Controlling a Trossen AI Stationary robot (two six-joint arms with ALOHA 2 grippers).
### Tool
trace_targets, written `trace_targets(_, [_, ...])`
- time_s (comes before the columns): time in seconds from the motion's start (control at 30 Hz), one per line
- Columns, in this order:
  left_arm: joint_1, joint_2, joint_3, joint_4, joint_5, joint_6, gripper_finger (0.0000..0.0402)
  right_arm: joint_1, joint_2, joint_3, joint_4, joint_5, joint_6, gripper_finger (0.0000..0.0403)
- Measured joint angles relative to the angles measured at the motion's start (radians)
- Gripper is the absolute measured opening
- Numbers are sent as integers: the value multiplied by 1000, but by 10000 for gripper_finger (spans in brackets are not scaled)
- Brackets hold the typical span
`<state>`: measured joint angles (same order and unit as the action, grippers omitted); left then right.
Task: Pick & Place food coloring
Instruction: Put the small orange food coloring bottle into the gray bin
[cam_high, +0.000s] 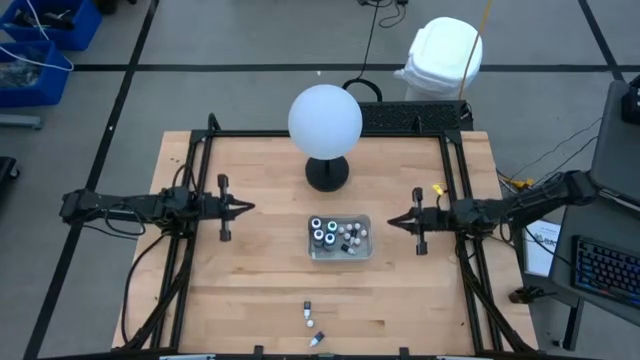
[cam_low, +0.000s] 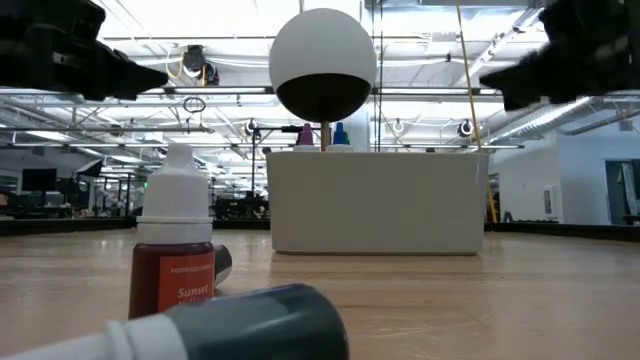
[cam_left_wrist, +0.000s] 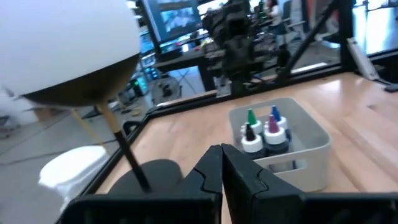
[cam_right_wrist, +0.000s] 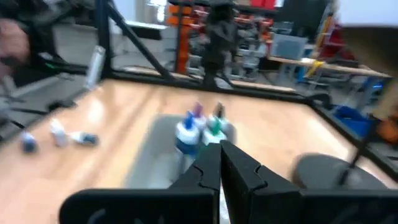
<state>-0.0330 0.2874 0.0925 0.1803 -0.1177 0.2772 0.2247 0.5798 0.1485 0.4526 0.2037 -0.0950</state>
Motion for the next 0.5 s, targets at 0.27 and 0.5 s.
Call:
trace_targets(0.27, [0, 0, 0, 3, -97, -1, 7, 133, 440, 337, -91, 1, 96, 0])
trace_targets(0.5, [0, 0, 0, 3, -146, -141, 26, 262, 841, 759, -248, 29, 107, 0])
